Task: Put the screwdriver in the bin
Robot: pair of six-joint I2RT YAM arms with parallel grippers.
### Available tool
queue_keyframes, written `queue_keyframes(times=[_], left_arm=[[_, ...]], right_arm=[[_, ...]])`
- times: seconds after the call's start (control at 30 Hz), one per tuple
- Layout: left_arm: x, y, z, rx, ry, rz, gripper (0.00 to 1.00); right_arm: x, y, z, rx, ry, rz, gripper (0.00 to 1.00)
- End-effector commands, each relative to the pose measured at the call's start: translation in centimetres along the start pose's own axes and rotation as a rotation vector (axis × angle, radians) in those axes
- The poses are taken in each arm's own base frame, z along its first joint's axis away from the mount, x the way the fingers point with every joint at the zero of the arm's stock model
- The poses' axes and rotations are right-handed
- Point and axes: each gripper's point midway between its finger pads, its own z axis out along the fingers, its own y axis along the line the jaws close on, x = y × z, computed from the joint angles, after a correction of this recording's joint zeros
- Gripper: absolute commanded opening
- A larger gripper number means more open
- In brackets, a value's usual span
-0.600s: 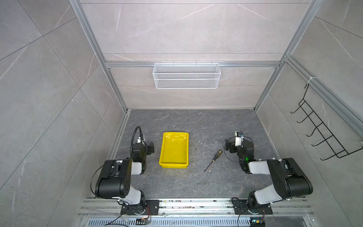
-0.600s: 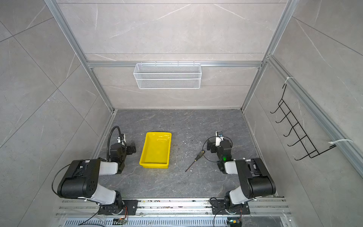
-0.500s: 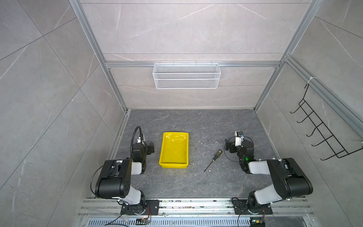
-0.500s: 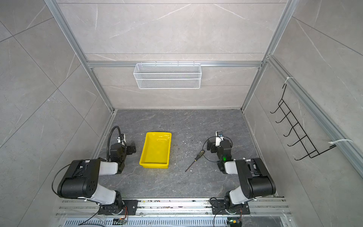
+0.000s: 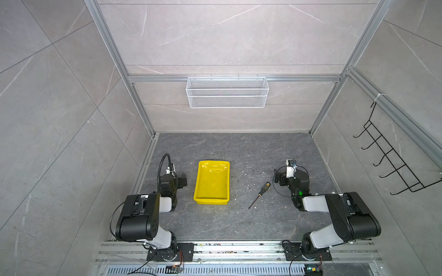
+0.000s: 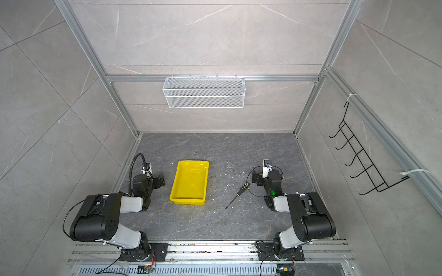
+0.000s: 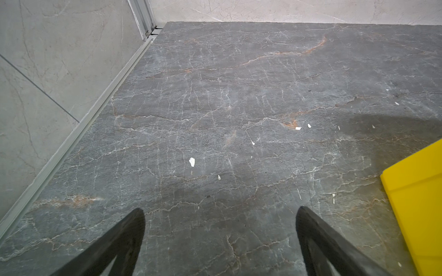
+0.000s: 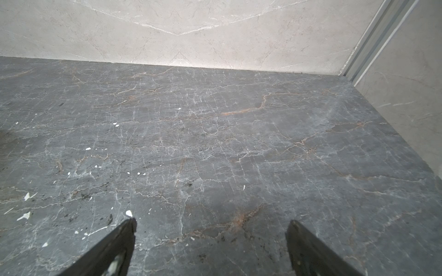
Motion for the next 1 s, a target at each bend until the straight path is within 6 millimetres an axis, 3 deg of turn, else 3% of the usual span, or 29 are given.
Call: queue_keyframes(times=[0.0, 0.57, 0.63, 0.77, 0.83, 0.9, 0.97], left_arm=[[-2.3, -0.1, 0.1, 0.008, -0.062, -0.019, 1.00], [-2.3, 0.0, -0.1, 0.004, -0.067, -0.016, 1.00], [-2.5, -0.7, -0.1, 0.043, -0.063, 0.000, 1.00], [-3.9, -1.9, -1.3, 0.115, -0.069, 0.032, 1.00], [-5.8, -2.2, -2.1, 0.140, 0.011, -0.003, 1.00], [-7.8, -2.0, -3.4, 0.136, 0.103, -0.038, 1.00], [-8.4, -3.3, -4.4, 0.212, 0.111, -0.019, 1.00]], right_arm=[[-0.5, -0.2, 0.3, 0.010, -0.009, 0.000, 0.99], [-0.5, -0.2, 0.3, 0.010, -0.009, 0.002, 0.99], [-0.6, -0.1, 0.1, 0.002, -0.018, -0.007, 0.99], [-0.7, 0.7, -1.0, -0.027, -0.057, -0.036, 0.99], [-1.2, 0.6, -1.4, -0.014, -0.082, -0.032, 0.99], [-2.4, -0.2, -2.2, 0.028, -0.079, -0.011, 0.99], [-4.3, -1.2, -3.3, 0.079, -0.079, 0.009, 0.99]])
